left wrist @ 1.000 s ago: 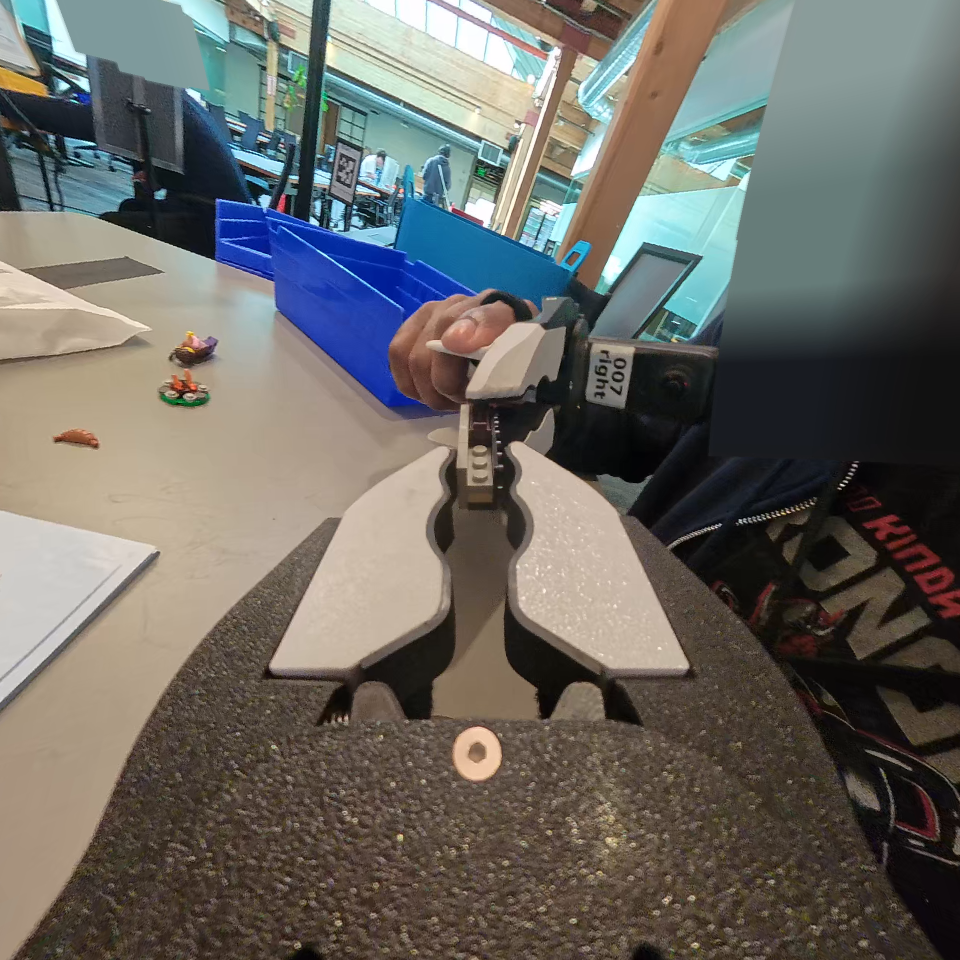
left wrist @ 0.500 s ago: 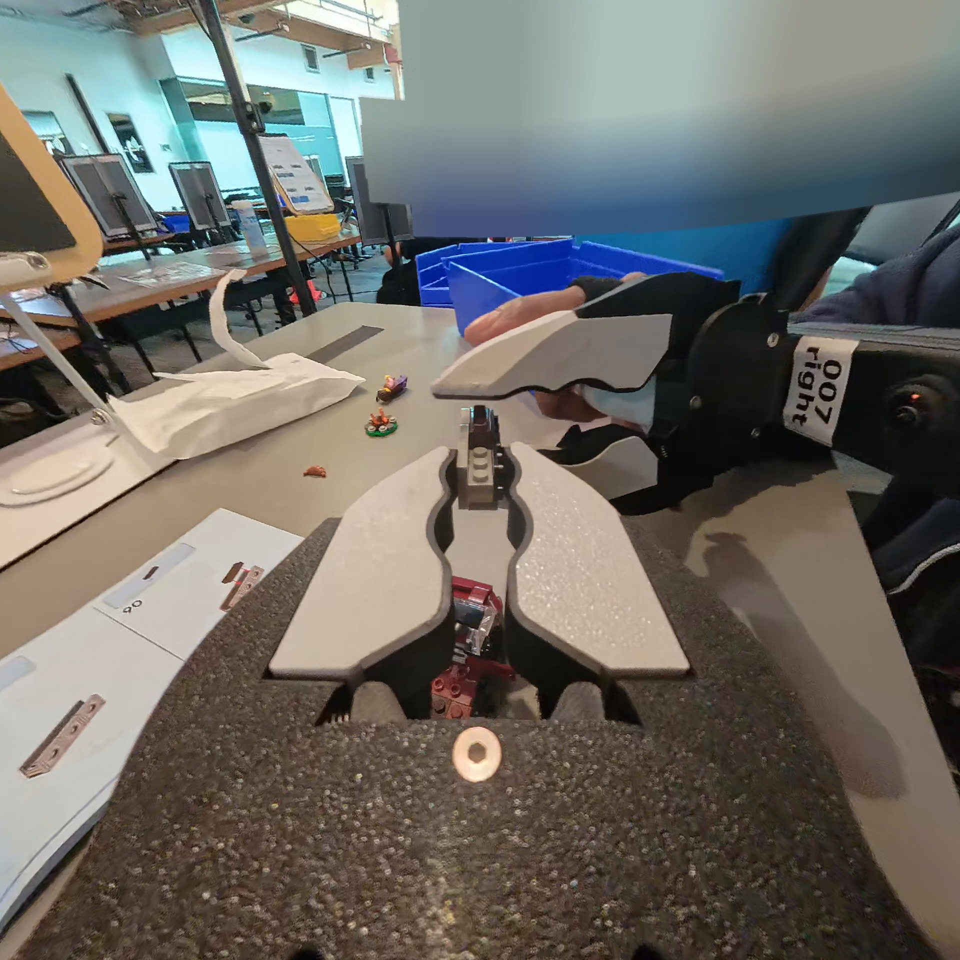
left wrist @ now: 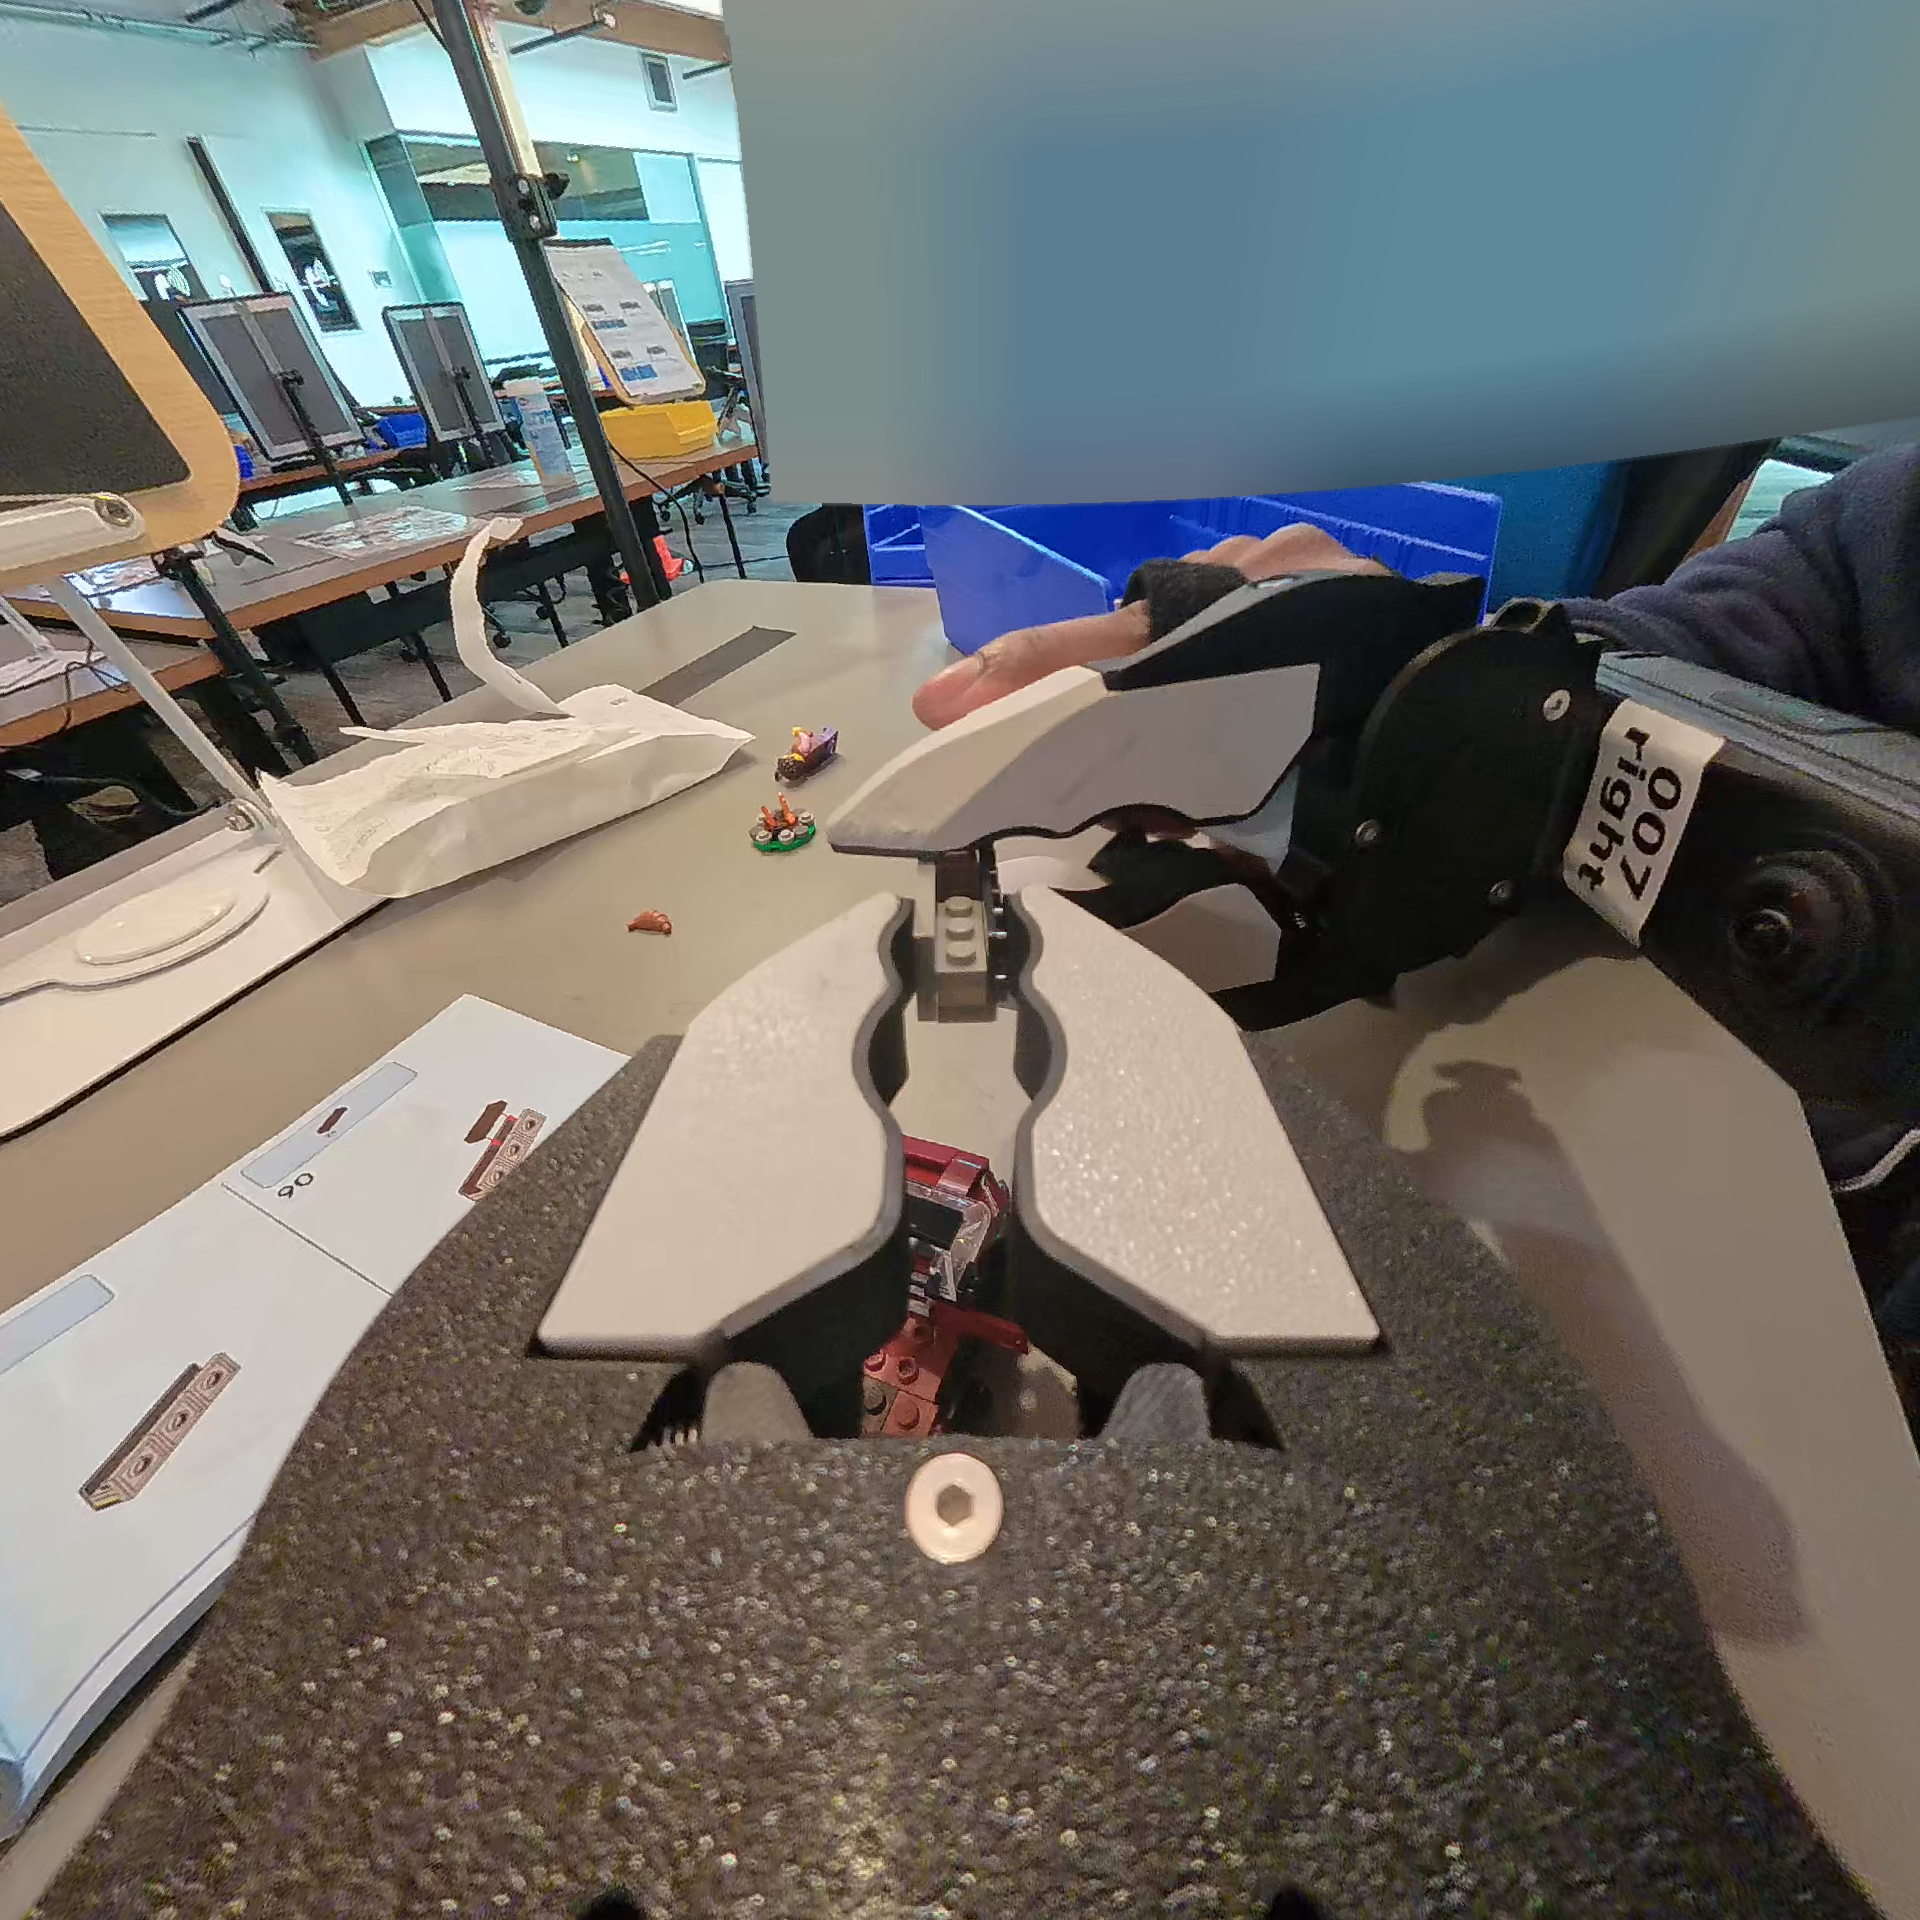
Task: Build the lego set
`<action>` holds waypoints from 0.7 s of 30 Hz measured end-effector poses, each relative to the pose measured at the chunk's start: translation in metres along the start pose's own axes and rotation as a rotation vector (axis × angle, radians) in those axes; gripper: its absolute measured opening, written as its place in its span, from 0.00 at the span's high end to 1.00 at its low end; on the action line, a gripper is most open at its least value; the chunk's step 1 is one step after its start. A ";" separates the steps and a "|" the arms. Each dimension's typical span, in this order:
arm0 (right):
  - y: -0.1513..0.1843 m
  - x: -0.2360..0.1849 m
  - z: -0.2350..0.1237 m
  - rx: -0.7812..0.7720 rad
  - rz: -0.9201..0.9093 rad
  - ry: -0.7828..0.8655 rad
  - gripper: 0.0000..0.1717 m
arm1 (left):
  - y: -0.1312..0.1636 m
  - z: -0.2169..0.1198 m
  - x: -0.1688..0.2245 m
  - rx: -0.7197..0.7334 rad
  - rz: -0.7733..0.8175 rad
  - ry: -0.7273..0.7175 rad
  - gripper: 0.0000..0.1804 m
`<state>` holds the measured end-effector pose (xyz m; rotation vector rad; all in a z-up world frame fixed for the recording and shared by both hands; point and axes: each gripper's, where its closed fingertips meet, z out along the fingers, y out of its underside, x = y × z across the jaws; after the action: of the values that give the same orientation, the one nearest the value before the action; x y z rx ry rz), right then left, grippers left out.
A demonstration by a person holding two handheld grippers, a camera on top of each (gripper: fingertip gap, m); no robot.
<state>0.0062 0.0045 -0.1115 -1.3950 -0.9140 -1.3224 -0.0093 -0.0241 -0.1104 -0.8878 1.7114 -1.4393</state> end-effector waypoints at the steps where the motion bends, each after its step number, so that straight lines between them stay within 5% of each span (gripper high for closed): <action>1: 0.000 0.000 0.000 0.001 -0.005 -0.002 0.90 | 0.000 0.000 0.000 -0.002 0.002 -0.001 0.91; 21: 0.006 0.001 0.001 -0.017 0.028 -0.014 0.90 | 0.004 0.001 -0.002 -0.009 -0.039 0.011 0.88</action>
<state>0.0124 0.0041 -0.1117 -1.4269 -0.8907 -1.3039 -0.0070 -0.0222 -0.1141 -0.9240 1.7193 -1.4656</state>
